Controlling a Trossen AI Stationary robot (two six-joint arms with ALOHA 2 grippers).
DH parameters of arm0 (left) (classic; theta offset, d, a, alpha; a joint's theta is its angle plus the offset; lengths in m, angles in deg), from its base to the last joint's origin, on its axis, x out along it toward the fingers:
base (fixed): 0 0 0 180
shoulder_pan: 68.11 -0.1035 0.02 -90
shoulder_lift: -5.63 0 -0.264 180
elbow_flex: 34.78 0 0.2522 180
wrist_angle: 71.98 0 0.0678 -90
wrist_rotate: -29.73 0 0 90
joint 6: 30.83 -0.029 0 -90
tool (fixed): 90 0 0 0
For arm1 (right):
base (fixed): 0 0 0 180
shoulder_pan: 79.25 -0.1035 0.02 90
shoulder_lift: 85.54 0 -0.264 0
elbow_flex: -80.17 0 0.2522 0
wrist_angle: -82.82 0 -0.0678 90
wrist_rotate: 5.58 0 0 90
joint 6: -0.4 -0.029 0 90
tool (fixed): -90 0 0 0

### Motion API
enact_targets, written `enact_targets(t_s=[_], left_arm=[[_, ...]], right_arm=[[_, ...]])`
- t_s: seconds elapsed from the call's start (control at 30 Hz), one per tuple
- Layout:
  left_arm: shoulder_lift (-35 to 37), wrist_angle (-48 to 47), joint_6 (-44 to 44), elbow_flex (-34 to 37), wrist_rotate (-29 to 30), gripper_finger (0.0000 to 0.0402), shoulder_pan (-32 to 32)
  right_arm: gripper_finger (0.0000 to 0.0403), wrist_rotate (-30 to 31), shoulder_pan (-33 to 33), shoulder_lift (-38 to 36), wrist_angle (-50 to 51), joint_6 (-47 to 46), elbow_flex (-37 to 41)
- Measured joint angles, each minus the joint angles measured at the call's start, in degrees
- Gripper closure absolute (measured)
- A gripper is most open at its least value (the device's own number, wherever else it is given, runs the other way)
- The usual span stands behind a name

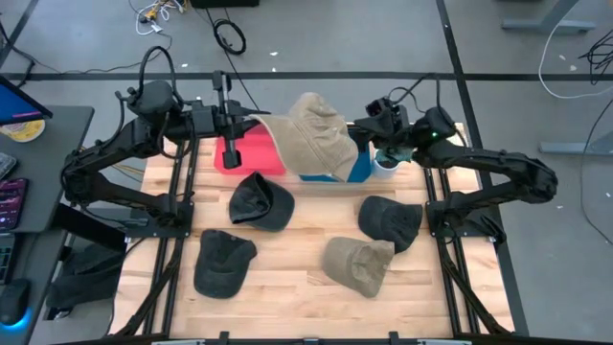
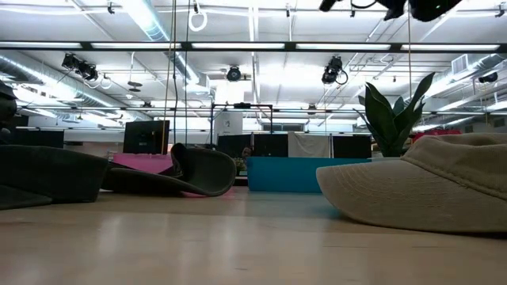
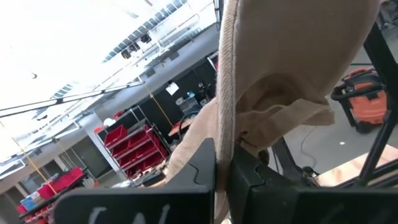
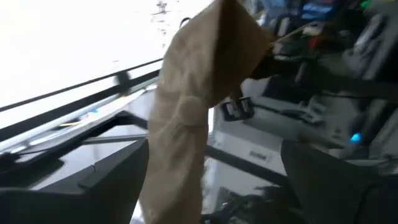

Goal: Pick & Place hat
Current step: Put the left light brown cap into the blue bin

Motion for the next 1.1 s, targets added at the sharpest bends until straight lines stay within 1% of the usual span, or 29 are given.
enact_targets(t_s=[0.07, 0.13, 0.33, 0.5, 0.63, 0.73, 0.83, 0.93, 1.1], left_arm=[[-0.48, 0.04, 0.28, 0.00, -0.01, 0.0390, 0.00], [-0.78, -0.34, 0.73, 0.09, 0.00, 0.0390, 0.00], [-2.82, 0.30, 1.97, 0.01, -0.72, 0.0390, 0.00], [-3.56, -0.08, 3.75, -0.04, -2.39, 0.0390, 0.01], [-3.67, -1.36, 4.61, 0.04, -2.78, 0.0390, 0.00], [-3.62, -2.63, 5.26, 0.04, -2.76, 0.0390, 0.00], [-3.62, -3.30, 5.65, 0.04, -2.29, 0.0385, 0.00], [-3.62, -3.68, 5.67, 0.04, -2.05, 0.0386, 0.00], [-3.62, -3.85, 6.16, 0.04, -1.97, 0.0387, 0.02]], right_arm=[[0.0035, 0.61, -0.66, 2.11, -7.09, -3.34, -0.05], [0.0034, 0.63, -1.40, 3.83, -11.34, -5.62, -0.83], [0.0034, -3.48, -2.70, 6.01, -11.65, -5.44, -4.74], [0.0045, -2.54, -2.05, 5.50, -11.77, -3.17, -6.62], [0.0068, -1.31, -1.43, 4.72, -11.81, -2.44, -6.71], [0.0102, -1.31, -1.34, 4.49, -11.98, -2.32, -6.71], [0.0153, -1.64, -1.36, 4.49, -13.54, -2.32, -6.71], [0.0218, -3.24, -1.34, 4.47, -13.72, -2.32, -6.71], [0.0346, -5.35, -1.36, 4.47, -13.58, -1.45, -6.71]])
